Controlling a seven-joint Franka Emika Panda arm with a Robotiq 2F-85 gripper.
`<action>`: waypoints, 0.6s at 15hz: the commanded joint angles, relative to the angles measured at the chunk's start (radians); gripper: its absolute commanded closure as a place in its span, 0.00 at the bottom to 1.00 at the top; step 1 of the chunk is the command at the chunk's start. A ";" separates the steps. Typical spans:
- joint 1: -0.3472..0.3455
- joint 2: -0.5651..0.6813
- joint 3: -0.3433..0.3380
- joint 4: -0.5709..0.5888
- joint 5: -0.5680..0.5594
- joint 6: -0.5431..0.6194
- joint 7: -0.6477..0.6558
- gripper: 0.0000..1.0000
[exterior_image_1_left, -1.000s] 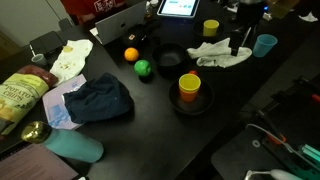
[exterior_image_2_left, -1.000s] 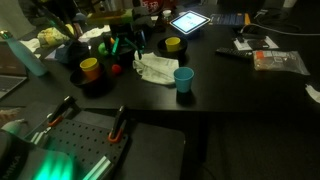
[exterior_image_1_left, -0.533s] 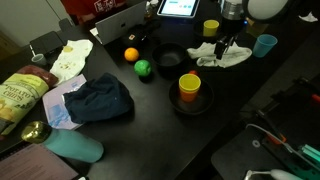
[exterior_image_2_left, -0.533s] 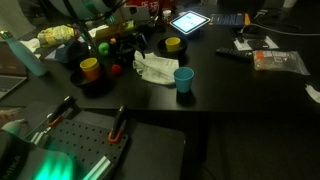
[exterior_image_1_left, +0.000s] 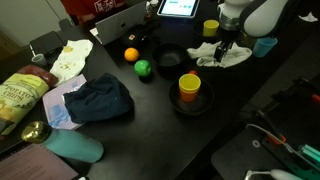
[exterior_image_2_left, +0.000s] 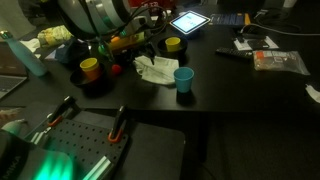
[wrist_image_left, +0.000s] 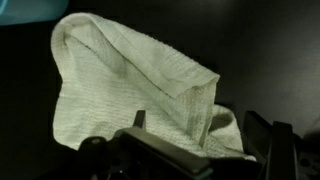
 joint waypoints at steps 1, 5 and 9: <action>-0.013 0.098 -0.017 0.081 0.044 0.065 -0.019 0.00; -0.011 0.179 -0.049 0.149 0.067 0.087 -0.037 0.25; -0.024 0.165 -0.043 0.143 0.098 0.047 -0.065 0.51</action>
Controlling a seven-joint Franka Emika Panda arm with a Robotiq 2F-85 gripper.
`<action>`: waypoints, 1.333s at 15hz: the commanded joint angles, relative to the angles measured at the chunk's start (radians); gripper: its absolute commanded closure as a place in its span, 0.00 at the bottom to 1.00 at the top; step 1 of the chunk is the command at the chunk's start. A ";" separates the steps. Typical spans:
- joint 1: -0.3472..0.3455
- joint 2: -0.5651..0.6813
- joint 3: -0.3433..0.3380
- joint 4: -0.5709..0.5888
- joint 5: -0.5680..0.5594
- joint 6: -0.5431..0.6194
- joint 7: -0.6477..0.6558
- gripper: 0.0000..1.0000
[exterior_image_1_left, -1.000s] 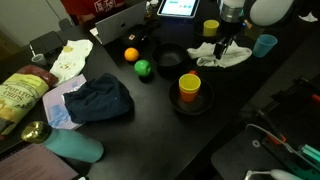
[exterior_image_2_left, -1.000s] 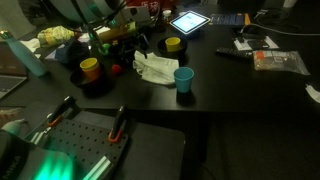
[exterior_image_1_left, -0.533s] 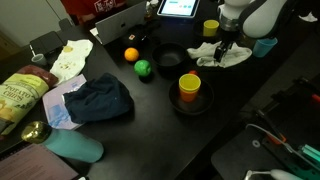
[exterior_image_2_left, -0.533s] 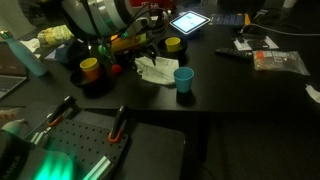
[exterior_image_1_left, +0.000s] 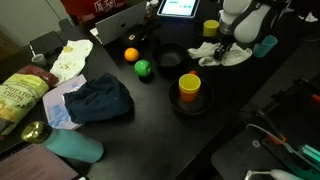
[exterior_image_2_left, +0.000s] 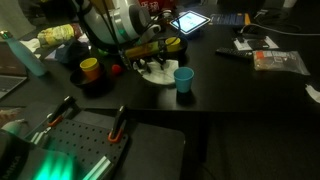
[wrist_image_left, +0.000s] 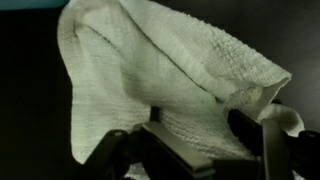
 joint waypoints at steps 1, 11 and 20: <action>0.003 -0.020 -0.005 0.000 0.036 -0.027 -0.034 0.58; -0.087 -0.243 0.125 -0.013 0.129 -0.578 -0.148 0.91; -0.126 -0.413 0.158 0.003 0.130 -0.717 -0.145 0.91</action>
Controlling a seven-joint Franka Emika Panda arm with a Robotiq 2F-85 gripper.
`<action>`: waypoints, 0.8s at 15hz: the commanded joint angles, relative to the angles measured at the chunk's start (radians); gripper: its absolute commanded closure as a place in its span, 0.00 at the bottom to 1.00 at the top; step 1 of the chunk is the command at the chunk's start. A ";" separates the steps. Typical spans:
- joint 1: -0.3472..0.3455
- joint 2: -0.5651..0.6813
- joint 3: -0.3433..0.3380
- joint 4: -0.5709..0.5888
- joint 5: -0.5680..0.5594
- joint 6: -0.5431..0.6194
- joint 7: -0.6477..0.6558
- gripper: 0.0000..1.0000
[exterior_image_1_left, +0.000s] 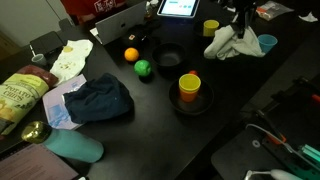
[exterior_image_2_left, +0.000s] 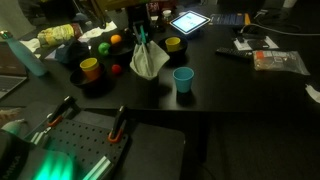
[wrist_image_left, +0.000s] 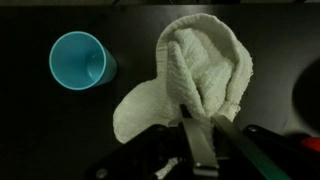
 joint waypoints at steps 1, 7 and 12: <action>-0.016 -0.035 0.008 -0.008 -0.014 -0.009 0.003 0.91; -0.072 0.002 0.049 -0.053 0.115 0.010 -0.109 0.89; -0.096 0.000 0.066 -0.114 0.145 0.072 -0.194 0.38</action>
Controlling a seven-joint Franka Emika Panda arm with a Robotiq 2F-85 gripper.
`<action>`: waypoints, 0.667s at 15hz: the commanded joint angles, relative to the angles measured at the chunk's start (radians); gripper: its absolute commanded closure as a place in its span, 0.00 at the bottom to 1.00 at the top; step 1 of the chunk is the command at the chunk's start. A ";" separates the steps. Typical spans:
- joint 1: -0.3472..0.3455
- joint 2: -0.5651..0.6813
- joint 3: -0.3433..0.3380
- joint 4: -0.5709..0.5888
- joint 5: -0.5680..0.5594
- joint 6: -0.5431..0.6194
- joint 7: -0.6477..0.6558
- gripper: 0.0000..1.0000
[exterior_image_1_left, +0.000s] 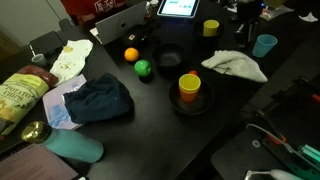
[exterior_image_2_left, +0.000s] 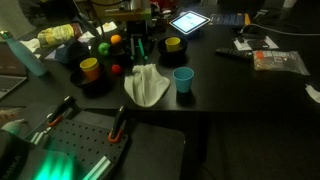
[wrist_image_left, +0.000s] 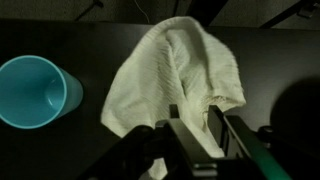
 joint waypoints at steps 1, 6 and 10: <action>-0.026 -0.032 0.022 -0.057 0.021 0.066 -0.064 0.32; -0.087 -0.028 0.110 -0.099 0.252 0.059 -0.244 0.00; -0.072 0.034 0.130 -0.144 0.293 0.193 -0.274 0.00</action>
